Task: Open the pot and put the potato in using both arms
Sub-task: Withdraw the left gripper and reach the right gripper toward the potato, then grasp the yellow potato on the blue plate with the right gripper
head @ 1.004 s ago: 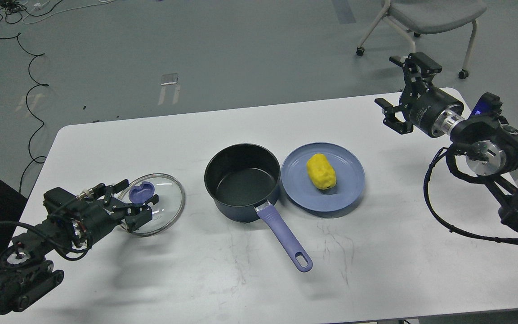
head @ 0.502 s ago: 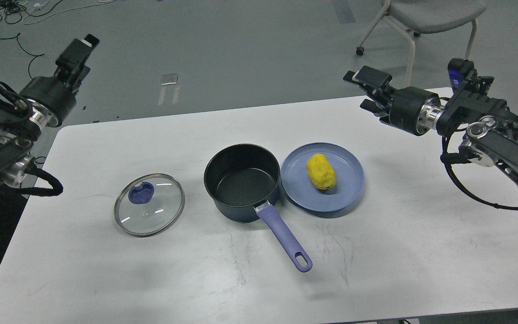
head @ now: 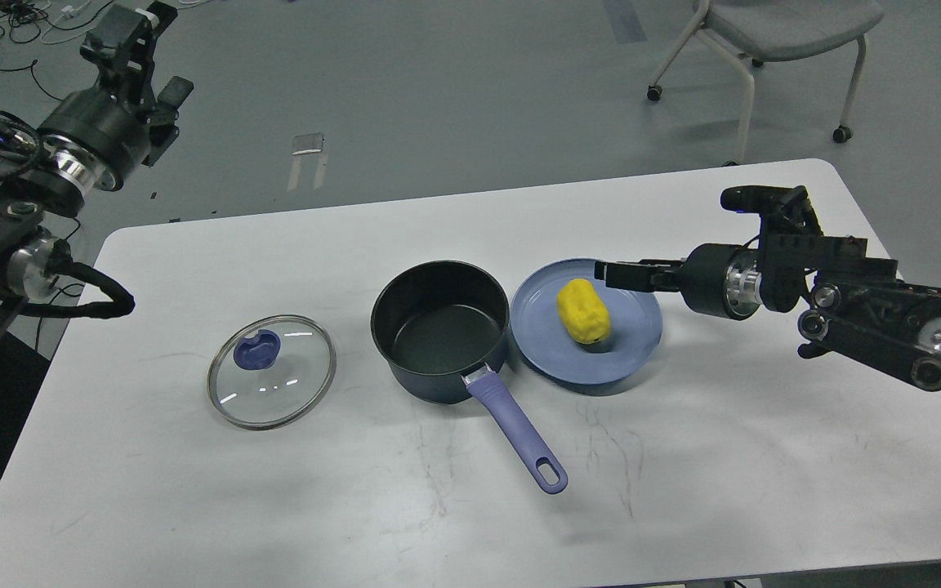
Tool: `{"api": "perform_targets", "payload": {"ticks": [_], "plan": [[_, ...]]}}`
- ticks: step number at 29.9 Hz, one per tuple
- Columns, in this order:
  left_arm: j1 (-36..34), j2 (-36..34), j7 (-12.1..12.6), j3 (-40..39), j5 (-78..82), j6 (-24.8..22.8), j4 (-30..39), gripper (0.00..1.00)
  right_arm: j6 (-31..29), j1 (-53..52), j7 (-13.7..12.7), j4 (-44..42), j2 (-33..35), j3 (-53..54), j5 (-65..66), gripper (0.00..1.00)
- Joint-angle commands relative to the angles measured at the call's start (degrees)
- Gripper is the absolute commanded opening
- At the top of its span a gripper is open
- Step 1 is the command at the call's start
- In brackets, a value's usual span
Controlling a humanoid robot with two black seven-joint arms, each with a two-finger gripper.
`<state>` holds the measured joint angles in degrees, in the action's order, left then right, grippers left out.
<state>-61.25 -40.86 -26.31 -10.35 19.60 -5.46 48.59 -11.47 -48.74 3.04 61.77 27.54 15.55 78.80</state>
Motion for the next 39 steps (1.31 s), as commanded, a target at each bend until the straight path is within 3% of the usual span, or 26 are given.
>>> {"api": "perform_targets", "payload": {"ticks": [1, 25, 39], "plan": [[1.48, -0.63, -0.32, -0.03, 0.0, 0.19, 0.02, 0.99, 0.05, -0.48, -0.49, -1.13, -2.22, -0.26, -0.14, 1.0], [7.29, -2.56, -1.69, -0.03, 0.18, 1.33, -0.51, 0.99, 0.14, -2.68, -5.94, -2.36, -4.86, -1.22, 0.21, 0.98], [7.47, -3.7, -1.69, -0.2, 0.18, 1.07, -0.42, 0.99, -0.04, -4.78, -6.03, -3.41, -7.58, -6.67, 2.5, 0.98]]}}
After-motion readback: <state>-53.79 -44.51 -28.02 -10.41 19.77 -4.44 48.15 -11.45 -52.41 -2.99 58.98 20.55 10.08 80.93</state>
